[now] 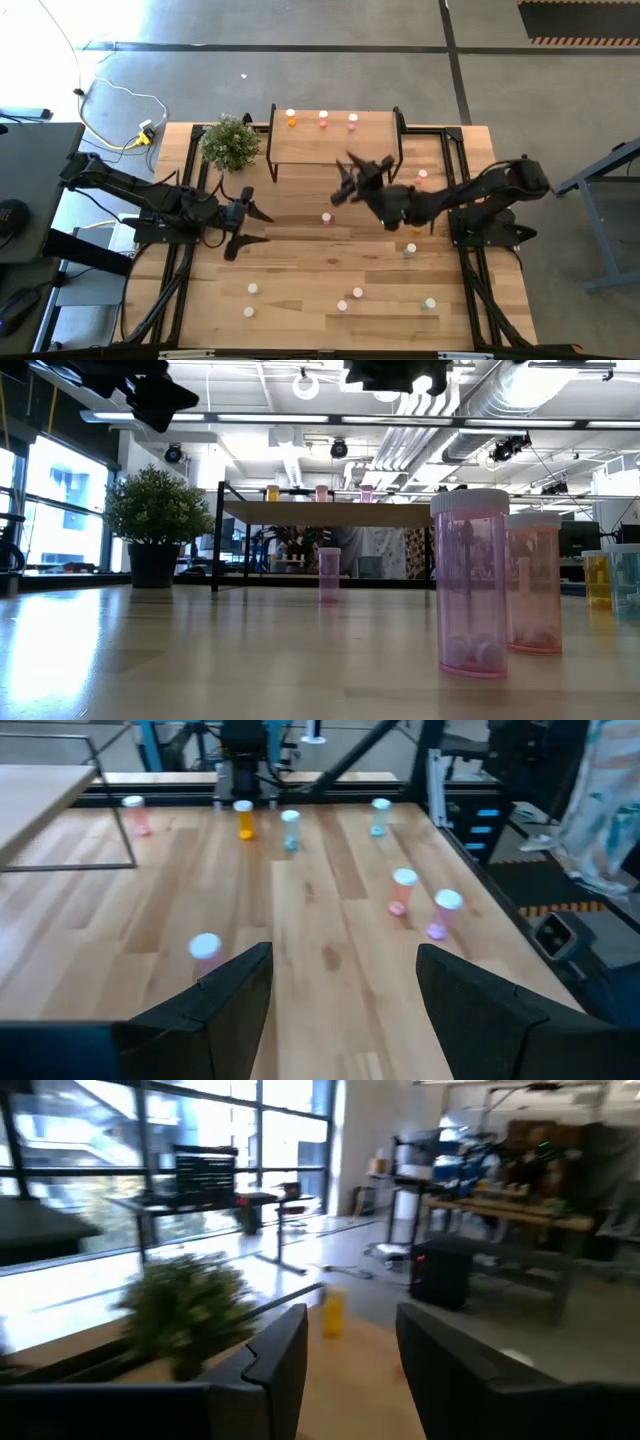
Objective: Pick and place medicine bottles onto shelf by color
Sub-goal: Put the top green pill bottle on the shelf
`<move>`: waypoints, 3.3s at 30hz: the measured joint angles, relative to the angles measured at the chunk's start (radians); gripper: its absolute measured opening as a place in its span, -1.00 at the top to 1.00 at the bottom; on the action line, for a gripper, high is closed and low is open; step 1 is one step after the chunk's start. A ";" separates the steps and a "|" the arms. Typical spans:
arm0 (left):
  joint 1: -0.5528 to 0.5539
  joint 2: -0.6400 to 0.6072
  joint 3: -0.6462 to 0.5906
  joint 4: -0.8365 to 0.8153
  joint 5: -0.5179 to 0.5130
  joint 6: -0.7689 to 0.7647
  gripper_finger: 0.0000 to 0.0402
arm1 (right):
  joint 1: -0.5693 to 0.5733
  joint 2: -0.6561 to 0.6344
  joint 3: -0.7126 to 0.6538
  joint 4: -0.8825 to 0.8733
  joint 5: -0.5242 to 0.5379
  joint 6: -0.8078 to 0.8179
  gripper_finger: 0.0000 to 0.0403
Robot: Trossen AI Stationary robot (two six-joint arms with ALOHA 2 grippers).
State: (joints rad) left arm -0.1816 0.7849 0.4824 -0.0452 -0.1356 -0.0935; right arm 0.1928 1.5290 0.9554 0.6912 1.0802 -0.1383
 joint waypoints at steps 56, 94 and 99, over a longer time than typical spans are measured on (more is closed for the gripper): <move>-0.050 0.000 0.000 -0.002 -0.088 -0.114 -0.19 | 0.656 -0.215 -0.001 -1.741 -0.275 1.976 0.07; -0.050 0.000 0.000 -0.003 -0.111 -0.115 -0.19 | 0.626 -0.208 -0.156 -1.747 -0.598 2.145 0.07; -0.050 0.000 0.000 -0.003 -0.111 -0.114 -0.19 | 0.616 -0.167 -0.161 -1.723 -0.576 2.112 0.07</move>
State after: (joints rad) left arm -0.2317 0.7849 0.4824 -0.0479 -0.2466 -0.2071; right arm 0.8085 1.3620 0.7944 -1.0322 0.5045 1.9735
